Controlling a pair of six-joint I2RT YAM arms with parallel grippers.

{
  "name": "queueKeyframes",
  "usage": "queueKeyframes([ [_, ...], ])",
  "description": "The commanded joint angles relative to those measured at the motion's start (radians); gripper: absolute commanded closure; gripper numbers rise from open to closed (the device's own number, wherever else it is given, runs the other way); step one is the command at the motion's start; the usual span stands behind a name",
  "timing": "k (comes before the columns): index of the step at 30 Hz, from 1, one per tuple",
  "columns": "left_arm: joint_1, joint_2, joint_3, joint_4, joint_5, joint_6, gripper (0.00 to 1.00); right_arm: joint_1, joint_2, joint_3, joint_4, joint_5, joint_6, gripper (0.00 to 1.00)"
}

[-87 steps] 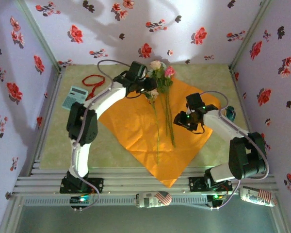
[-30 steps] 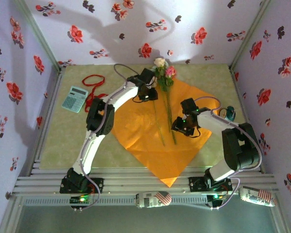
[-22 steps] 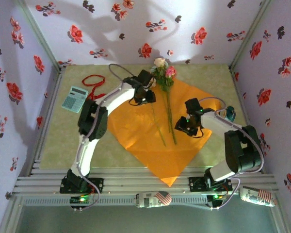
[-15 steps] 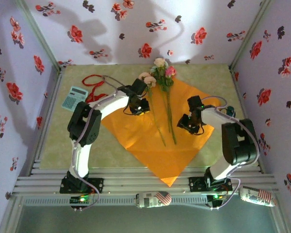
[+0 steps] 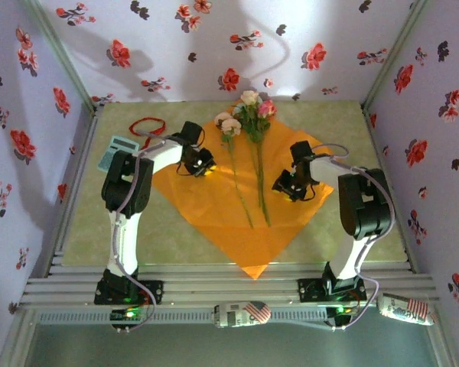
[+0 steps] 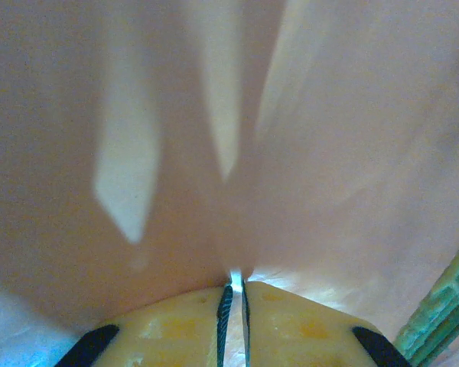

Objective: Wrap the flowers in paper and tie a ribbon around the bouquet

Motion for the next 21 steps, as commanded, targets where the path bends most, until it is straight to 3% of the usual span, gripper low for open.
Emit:
queueKeyframes([
  [1,0.061,0.074,0.046,-0.031,-0.082,0.044,0.83,0.01,0.104,0.014,0.07,0.051,0.007,0.6],
  [4,0.054,0.072,0.091,-0.044,-0.073,0.062,0.77,0.008,0.107,0.038,0.041,0.056,0.005,0.6],
  [7,0.03,0.016,0.12,-0.098,-0.108,0.072,0.58,0.014,0.063,0.017,0.037,0.06,0.017,0.59],
  [9,0.003,-0.055,0.112,-0.141,-0.152,0.077,0.53,0.023,0.021,-0.001,0.039,0.056,0.023,0.57],
  [13,-0.07,-0.224,0.0,-0.245,-0.185,0.032,0.51,0.058,-0.096,-0.026,0.005,0.082,0.012,0.52],
  [17,-0.108,-0.352,-0.226,-0.267,-0.082,-0.077,0.53,0.087,-0.19,-0.069,-0.047,0.095,-0.005,0.54],
  [21,-0.105,-0.479,-0.428,-0.284,-0.041,-0.163,0.49,0.161,-0.271,-0.144,-0.084,0.093,-0.028,0.52],
])
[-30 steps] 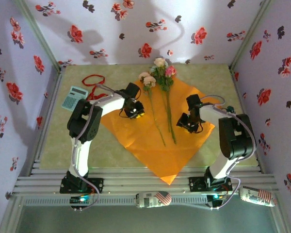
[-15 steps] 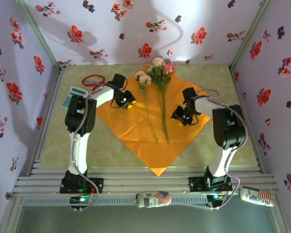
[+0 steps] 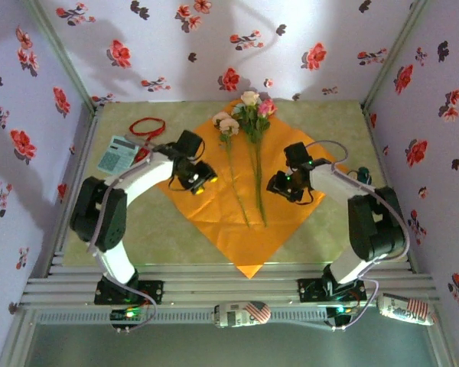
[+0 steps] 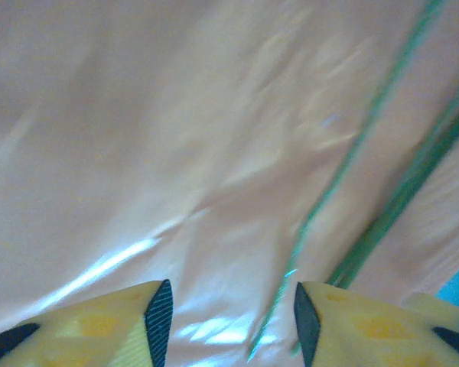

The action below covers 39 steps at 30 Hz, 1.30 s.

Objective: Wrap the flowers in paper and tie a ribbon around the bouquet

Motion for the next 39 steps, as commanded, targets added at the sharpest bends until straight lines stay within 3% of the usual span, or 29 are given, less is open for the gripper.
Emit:
queueKeyframes([
  [1,0.026,-0.059,-0.13,-0.102,0.022,-0.094,0.48,0.06,-0.047,-0.063,-0.07,0.01,-0.02,0.51],
  [10,0.066,-0.22,-0.348,-0.082,-0.018,-0.216,0.37,0.143,0.011,-0.066,0.013,-0.082,0.063,0.5],
  [17,0.011,-0.257,-0.531,0.418,0.028,-0.427,0.36,0.158,0.029,-0.07,0.038,-0.079,0.078,0.51],
  [21,-0.063,-0.206,-0.532,0.487,0.041,-0.479,0.39,0.158,0.026,-0.066,0.032,-0.082,0.077,0.51],
  [25,-0.1,-0.194,-0.545,0.526,0.03,-0.508,0.5,0.158,0.017,-0.067,0.024,-0.081,0.074,0.51],
  [29,-0.101,-0.215,-0.508,0.497,0.003,-0.498,0.82,0.158,-0.005,-0.079,0.02,-0.073,0.074,0.52],
  [32,-0.099,-0.221,-0.438,0.42,-0.016,-0.47,1.0,0.158,-0.022,-0.068,-0.003,-0.066,0.063,0.52],
  [39,-0.098,-0.163,-0.241,0.176,0.004,-0.423,1.0,0.158,-0.144,-0.033,-0.072,-0.016,-0.015,0.51],
])
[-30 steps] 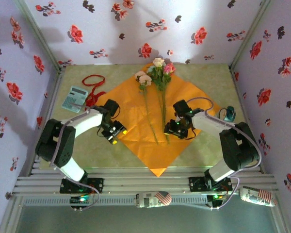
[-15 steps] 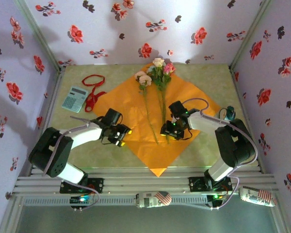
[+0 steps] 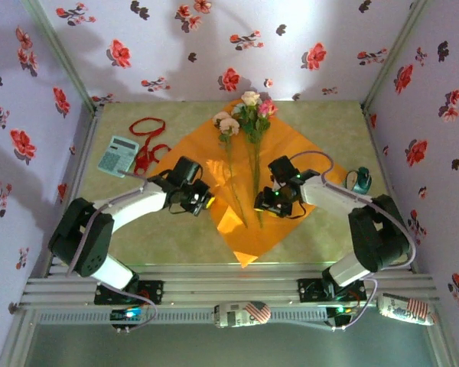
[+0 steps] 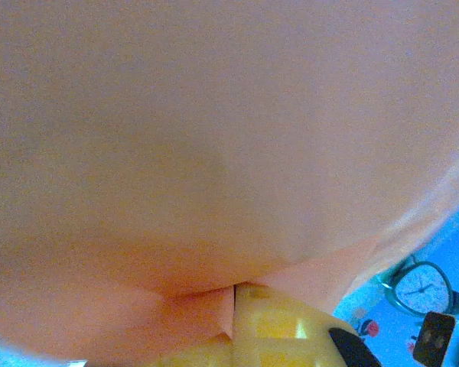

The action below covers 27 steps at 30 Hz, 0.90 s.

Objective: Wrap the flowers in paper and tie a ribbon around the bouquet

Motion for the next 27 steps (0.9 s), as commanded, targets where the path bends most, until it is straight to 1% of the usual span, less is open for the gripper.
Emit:
queueKeyframes([
  [1,0.003,0.038,0.086,-0.159,-0.006,0.033,1.0,0.002,-0.103,0.032,-0.04,0.036,-0.085,0.51],
  [3,0.009,0.057,0.118,-0.188,-0.003,0.034,1.0,0.004,-0.158,0.026,-0.013,0.023,-0.155,0.48],
  [5,0.016,0.078,0.148,-0.207,-0.002,0.037,1.0,0.009,-0.198,0.016,0.035,-0.031,-0.245,0.45],
  [9,0.031,0.115,0.21,-0.266,0.006,0.049,1.0,0.041,-0.203,0.048,0.026,-0.107,-0.417,0.42],
  [12,0.037,0.125,0.243,-0.311,-0.001,0.063,1.0,0.128,-0.206,0.075,-0.013,-0.116,-0.553,0.39],
  [15,0.042,0.125,0.251,-0.326,-0.002,0.049,1.0,0.252,-0.205,0.099,-0.065,-0.065,-0.662,0.35],
  [17,0.042,0.125,0.258,-0.335,-0.002,0.05,1.0,0.33,-0.207,0.105,-0.076,-0.015,-0.688,0.32],
  [20,0.044,0.118,0.262,-0.335,-0.004,0.036,1.0,0.429,-0.22,0.093,-0.058,0.063,-0.702,0.23],
  [24,0.044,0.121,0.269,-0.335,-0.003,0.012,1.0,0.489,-0.19,0.106,-0.031,0.099,-0.671,0.16],
  [27,0.045,0.121,0.271,-0.338,-0.004,-0.009,1.0,0.522,-0.126,0.154,-0.052,0.143,-0.656,0.14],
])
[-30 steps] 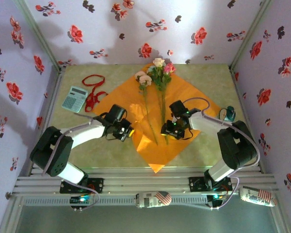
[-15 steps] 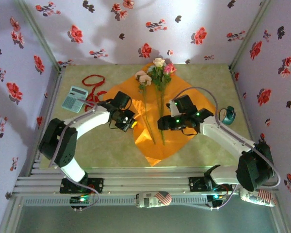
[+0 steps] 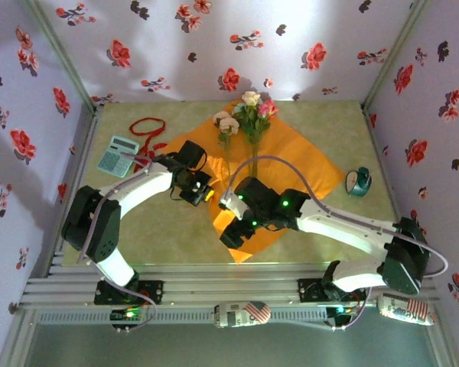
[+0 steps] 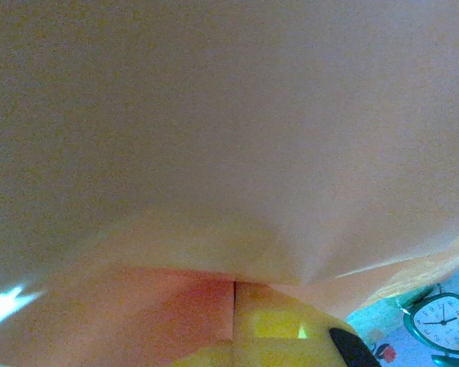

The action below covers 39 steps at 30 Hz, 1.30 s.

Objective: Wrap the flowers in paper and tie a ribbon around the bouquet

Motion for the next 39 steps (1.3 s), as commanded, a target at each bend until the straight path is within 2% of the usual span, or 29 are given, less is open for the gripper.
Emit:
queueKeyframes([
  [1,0.011,0.002,0.03,-0.035,-0.009,-0.037,1.0,0.025,0.076,0.073,-0.03,0.083,0.011,0.14],
  [4,0.01,-0.003,0.042,-0.074,-0.01,-0.049,1.0,0.012,0.122,0.091,-0.008,0.116,0.075,0.16],
  [10,0.01,-0.059,0.021,-0.246,-0.039,-0.094,1.0,-0.017,0.141,0.111,0.019,0.083,0.103,0.17],
  [13,0.007,-0.095,-0.039,-0.24,-0.043,-0.12,1.0,-0.073,0.147,0.087,0.063,0.059,0.164,0.21],
  [16,0.008,-0.11,-0.087,-0.208,-0.044,-0.145,1.0,-0.151,0.201,0.11,0.104,-0.025,0.221,0.33],
  [20,0.01,-0.093,-0.083,-0.189,-0.049,-0.145,1.0,-0.204,0.371,0.243,0.06,-0.155,0.273,0.67],
  [22,0.01,-0.077,-0.066,-0.197,-0.06,-0.133,1.0,-0.208,0.438,0.275,0.069,-0.2,0.291,0.78],
  [24,0.01,-0.067,-0.054,-0.205,-0.065,-0.123,1.0,-0.208,0.5,0.304,0.057,-0.21,0.309,0.85],
  [28,0.012,-0.067,-0.054,-0.218,-0.07,-0.115,1.0,-0.227,0.607,0.328,0.052,-0.224,0.357,0.89],
  [33,0.019,-0.069,-0.052,-0.228,-0.075,-0.112,1.0,-0.243,0.672,0.376,0.01,-0.231,0.342,0.89],
  [39,0.03,-0.043,-0.022,-0.258,-0.077,-0.103,1.0,-0.269,0.655,0.392,-0.03,-0.229,0.306,0.8],
])
